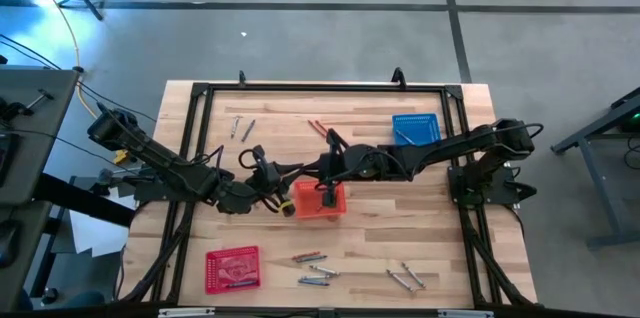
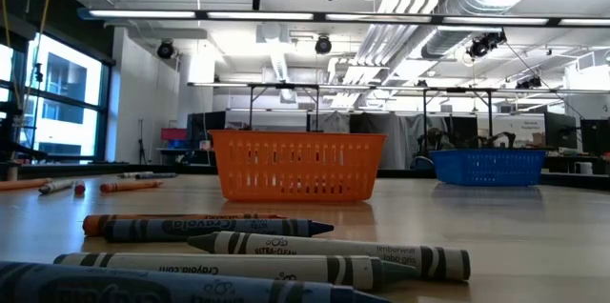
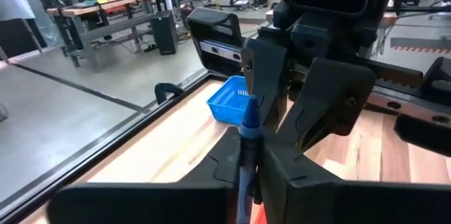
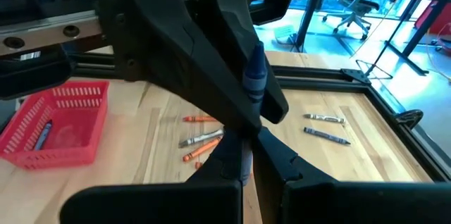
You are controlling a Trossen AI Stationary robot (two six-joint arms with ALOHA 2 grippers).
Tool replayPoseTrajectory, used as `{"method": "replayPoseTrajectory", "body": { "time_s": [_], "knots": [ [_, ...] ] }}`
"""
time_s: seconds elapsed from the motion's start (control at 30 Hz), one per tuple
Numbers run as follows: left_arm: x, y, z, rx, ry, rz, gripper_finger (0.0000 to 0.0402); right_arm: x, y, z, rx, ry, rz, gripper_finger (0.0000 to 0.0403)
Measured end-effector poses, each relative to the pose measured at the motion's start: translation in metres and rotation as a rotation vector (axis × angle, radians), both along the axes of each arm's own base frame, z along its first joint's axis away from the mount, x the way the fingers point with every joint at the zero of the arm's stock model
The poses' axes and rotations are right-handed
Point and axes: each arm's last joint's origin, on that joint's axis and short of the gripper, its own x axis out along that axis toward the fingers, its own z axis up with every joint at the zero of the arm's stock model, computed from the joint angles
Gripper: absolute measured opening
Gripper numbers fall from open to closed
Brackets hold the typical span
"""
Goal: Sort crayons
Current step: Put the blue crayon into the red bin
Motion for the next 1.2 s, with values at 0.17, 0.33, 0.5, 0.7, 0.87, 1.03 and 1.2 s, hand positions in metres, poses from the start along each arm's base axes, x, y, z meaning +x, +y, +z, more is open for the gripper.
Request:
{"method": "replayPoseTrajectory", "body": {
  "time_s": [0.17, 0.33, 0.5, 0.7, 0.87, 1.03, 1.2],
  "knots": [
    [0.0, 0.0, 0.0, 0.008, 0.007, -0.008, 0.0012, 0.0, 0.0, 0.0, 0.0, 0.004, 0.0, 0.0],
    [0.0, 0.0, 0.0, 0.006, 0.008, -0.013, 0.0005, 0.0, 0.0, -0.001, 0.033, 0.009, -0.011, 0.0004],
    [0.0, 0.0, 0.0, 0.003, 0.004, -0.016, 0.0005, -0.001, 0.0, -0.002, 0.045, 0.022, -0.016, 0.0044],
    [0.0, -0.001, 0.001, 0.014, 0.008, -0.016, 0.0005, -0.003, 0.0, -0.008, 0.037, 0.095, -0.017, 0.0109],
    [0.0, -0.001, 0.0, 0.019, 0.016, -0.015, 0.0004, -0.005, 0.001, 0.0, 0.026, 0.159, -0.017, 0.0147],
    [-0.006, -0.006, -0.003, 0.026, 0.051, -0.034, 0.0004, -0.014, 0.006, 0.013, 0.041, 0.284, -0.021, 0.0166],
    [-0.031, -0.023, 0.0, -0.14, 0.04, -0.128, 0.0004, -0.026, 0.011, 0.015, 0.095, 0.429, -0.061, 0.0167]
  ]
}}
